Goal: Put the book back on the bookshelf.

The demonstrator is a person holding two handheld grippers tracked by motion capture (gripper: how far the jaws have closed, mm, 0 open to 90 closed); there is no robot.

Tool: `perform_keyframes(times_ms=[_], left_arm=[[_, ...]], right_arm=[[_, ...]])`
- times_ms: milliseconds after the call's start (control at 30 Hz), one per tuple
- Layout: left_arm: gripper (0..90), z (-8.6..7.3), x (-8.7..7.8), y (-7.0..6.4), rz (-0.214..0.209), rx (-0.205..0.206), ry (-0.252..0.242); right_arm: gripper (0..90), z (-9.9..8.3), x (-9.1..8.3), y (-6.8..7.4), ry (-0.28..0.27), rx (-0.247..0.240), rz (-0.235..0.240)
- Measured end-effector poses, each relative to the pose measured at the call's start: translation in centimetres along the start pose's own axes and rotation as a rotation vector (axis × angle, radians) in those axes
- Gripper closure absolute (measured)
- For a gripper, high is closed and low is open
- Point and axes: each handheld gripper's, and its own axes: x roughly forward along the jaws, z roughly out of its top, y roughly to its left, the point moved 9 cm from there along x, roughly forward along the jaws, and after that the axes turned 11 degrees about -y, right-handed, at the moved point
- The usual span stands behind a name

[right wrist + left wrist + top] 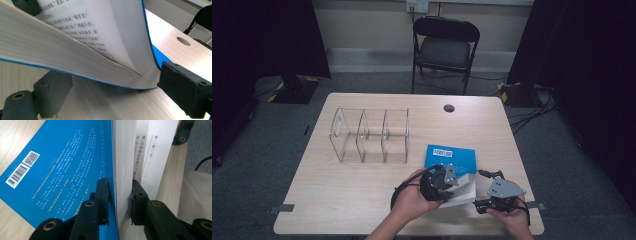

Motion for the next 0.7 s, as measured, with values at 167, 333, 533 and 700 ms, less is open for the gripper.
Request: perform_keyframes(times_ms=[167, 333, 533, 700], left_arm=[[72.8, 0.2, -0.1, 0.0, -0.006, 0.008, 0.008], [72.7, 0.3, -0.2, 0.0, -0.026, 0.045, 0.043], [72.6, 0.5, -0.4, 0.1, -0.035, 0.049, 0.043], [72.4, 0.6, -0.4, 0.1, -0.043, 0.048, 0.035]], right_arm=[[10.7, 0.2, 0.1, -0.1, -0.002, -0.019, 0.005], [10.6, 0.4, 0.2, -0.2, -0.005, -0.062, 0.026], [10.7, 0.8, 0.3, -0.2, -0.014, -0.091, 0.042], [10.7, 1.4, 0.8, 0.4, -0.019, -0.132, 0.088]])
